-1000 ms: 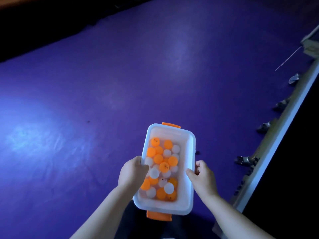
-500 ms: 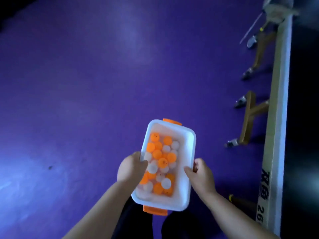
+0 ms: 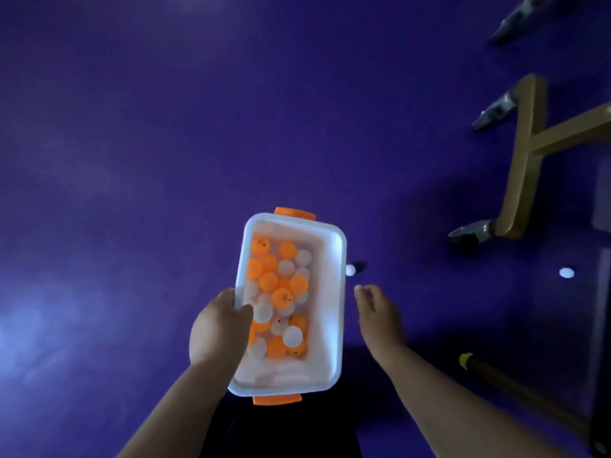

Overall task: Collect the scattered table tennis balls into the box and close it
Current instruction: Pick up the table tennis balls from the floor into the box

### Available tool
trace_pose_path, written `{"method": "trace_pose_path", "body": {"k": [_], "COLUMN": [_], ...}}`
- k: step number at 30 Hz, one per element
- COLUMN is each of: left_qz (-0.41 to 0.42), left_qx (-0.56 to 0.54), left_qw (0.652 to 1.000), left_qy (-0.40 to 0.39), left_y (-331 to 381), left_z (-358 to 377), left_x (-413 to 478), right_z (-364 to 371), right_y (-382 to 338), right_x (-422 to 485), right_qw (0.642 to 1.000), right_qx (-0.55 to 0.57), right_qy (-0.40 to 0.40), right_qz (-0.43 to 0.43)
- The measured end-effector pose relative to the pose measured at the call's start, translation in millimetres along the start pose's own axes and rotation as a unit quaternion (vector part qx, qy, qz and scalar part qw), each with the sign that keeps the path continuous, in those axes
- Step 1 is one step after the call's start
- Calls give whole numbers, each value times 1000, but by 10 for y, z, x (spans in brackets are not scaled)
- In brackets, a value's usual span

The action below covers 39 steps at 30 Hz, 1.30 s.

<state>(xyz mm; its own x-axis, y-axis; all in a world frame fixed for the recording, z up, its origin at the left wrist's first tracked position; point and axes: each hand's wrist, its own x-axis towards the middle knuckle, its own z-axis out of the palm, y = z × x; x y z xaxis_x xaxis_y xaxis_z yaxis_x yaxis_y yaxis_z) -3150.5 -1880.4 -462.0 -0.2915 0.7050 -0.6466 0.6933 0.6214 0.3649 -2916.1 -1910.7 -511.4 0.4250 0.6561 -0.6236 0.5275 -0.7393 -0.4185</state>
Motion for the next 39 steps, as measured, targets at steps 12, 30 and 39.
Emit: {"method": "trace_pose_path", "body": {"k": [12, 30, 39], "left_qz": [4, 15, 105], "left_qx": [-40, -37, -63], "left_qw": [999, 999, 991], "left_qy": [16, -32, -60], "left_y": [-494, 115, 1039], "left_z": [1768, 2040, 2389], "left_x": [1491, 1315, 1111], "right_z": [1512, 723, -112], "right_y": [1362, 929, 1174], "right_x": [2514, 1633, 1640], "right_qw": [968, 954, 951], "right_qx": [-224, 150, 143], "right_qy": [-108, 219, 270], "right_qz": [24, -139, -34]}}
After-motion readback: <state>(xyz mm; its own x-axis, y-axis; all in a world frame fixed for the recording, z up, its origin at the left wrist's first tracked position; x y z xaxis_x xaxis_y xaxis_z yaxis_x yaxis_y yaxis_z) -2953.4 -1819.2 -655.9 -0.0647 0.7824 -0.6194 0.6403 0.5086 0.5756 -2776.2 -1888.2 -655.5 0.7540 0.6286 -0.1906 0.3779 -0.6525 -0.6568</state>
